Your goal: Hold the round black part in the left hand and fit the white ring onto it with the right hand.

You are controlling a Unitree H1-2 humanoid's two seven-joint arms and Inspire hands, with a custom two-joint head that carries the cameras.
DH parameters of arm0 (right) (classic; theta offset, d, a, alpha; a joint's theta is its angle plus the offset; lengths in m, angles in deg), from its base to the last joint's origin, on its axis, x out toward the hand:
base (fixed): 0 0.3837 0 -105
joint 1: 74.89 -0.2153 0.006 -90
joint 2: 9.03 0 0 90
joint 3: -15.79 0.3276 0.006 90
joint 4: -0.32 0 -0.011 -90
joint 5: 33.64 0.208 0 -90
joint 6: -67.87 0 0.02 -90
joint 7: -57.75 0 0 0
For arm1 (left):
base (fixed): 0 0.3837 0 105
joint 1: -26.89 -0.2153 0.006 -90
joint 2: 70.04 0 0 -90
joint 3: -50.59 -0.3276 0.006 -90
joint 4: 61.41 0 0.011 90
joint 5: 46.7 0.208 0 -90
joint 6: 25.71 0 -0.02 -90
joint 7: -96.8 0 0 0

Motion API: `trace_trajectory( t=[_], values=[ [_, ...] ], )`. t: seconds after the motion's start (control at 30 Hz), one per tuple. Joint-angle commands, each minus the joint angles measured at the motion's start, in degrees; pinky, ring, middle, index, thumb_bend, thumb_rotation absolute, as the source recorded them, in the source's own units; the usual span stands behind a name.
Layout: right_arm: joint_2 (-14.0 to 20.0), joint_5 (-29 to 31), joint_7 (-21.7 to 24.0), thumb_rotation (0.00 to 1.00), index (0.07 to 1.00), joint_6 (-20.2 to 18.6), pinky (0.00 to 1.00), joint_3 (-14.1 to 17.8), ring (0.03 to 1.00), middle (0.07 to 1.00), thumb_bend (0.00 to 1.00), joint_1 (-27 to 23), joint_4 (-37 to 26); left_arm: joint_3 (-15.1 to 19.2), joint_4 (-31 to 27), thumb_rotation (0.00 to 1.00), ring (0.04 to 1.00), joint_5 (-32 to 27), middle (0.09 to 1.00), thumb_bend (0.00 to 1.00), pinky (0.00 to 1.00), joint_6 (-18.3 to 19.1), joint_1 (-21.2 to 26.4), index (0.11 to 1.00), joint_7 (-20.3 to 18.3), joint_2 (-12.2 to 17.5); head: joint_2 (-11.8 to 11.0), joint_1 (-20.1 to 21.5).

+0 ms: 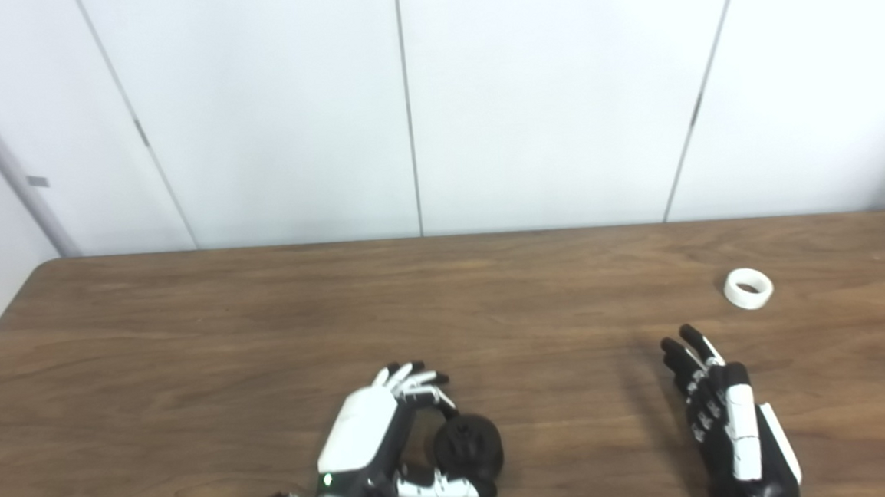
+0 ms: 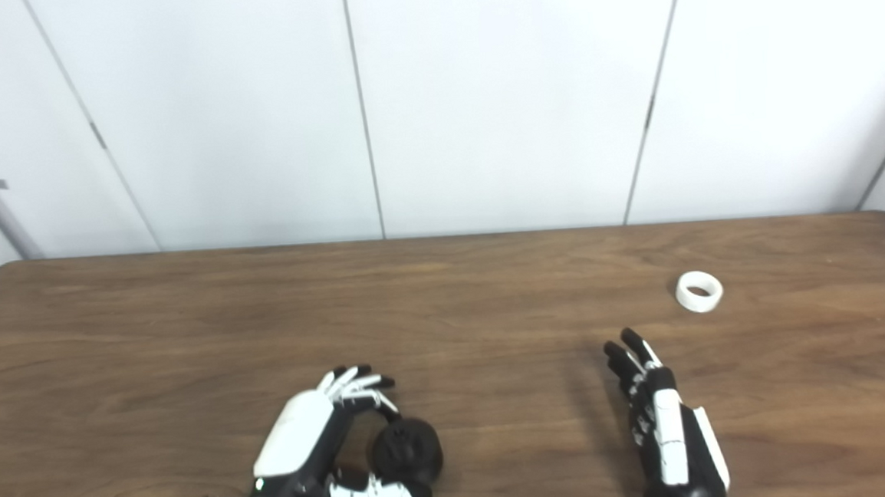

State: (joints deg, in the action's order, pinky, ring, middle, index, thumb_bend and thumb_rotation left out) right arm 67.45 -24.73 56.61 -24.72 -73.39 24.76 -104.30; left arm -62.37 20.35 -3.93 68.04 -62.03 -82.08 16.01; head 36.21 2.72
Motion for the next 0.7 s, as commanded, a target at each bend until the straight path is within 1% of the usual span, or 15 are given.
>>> trace_trajectory(
  t=[0.0, 0.13, 0.23, 0.37, 0.5, 0.6, 0.67],
  values=[
    [-1.9, -0.2, -0.1, 1.0, 0.931, -0.3, 1.0, -0.5, 0.944, 0.894, 0.53, 2.1, -2.6, -0.5, -1.5, 0.06, 0.946, 1.4, 0.838, 0.52, 1.0, -1.2, 0.0, 0.484, -0.1, -0.1, 0.5, 0.6],
    [-2.0, -0.1, -0.7, 1.0, 0.929, -1.7, 1.0, -0.8, 0.946, 0.893, 0.54, 2.3, -4.0, -1.5, -0.6, 0.06, 0.938, 3.0, 0.838, 0.52, 1.0, -2.2, -1.4, 0.485, 0.5, 0.1, 1.3, 1.4],
    [-2.0, -0.3, -1.1, 1.0, 0.928, -2.3, 1.0, -0.9, 0.948, 0.892, 0.56, 2.5, -4.7, -1.4, -0.2, 0.06, 0.937, 3.5, 0.838, 0.52, 1.0, -2.4, -2.1, 0.486, 0.7, 0.0, 1.9, 2.0],
    [-2.0, -1.2, -1.5, 1.0, 0.923, -2.6, 1.0, -1.0, 0.946, 0.885, 0.55, 2.8, -5.7, -1.4, 0.0, 0.06, 0.947, 3.5, 0.84, 0.52, 1.0, -3.0, -2.9, 0.486, 0.5, 0.1, 2.6, 2.7],
    [-2.3, -1.7, -2.6, 0.99, 0.905, -3.4, 1.0, -0.5, 0.937, 0.876, 0.55, 2.7, -6.6, -1.5, 0.2, 0.06, 0.938, 3.9, 0.835, 0.52, 1.0, -3.6, -3.3, 0.485, 0.9, 0.2, 3.4, 3.4],
    [-1.9, -3.1, -3.4, 0.91, 0.881, -3.2, 1.0, -0.1, 0.913, 0.863, 0.56, 2.2, -6.6, -1.5, 0.2, 0.06, 0.937, 4.2, 0.834, 0.52, 1.0, -3.9, -3.5, 0.485, 1.0, 0.4, 4.0, 4.5],
    [-1.3, -5.0, -3.9, 0.83, 0.871, -3.1, 0.98, -0.1, 0.905, 0.857, 0.55, 1.7, -6.4, -1.3, 0.5, 0.06, 0.935, 4.3, 0.832, 0.52, 1.0, -4.2, -3.6, 0.485, 1.3, 0.5, 4.0, 5.2]
  ],
)
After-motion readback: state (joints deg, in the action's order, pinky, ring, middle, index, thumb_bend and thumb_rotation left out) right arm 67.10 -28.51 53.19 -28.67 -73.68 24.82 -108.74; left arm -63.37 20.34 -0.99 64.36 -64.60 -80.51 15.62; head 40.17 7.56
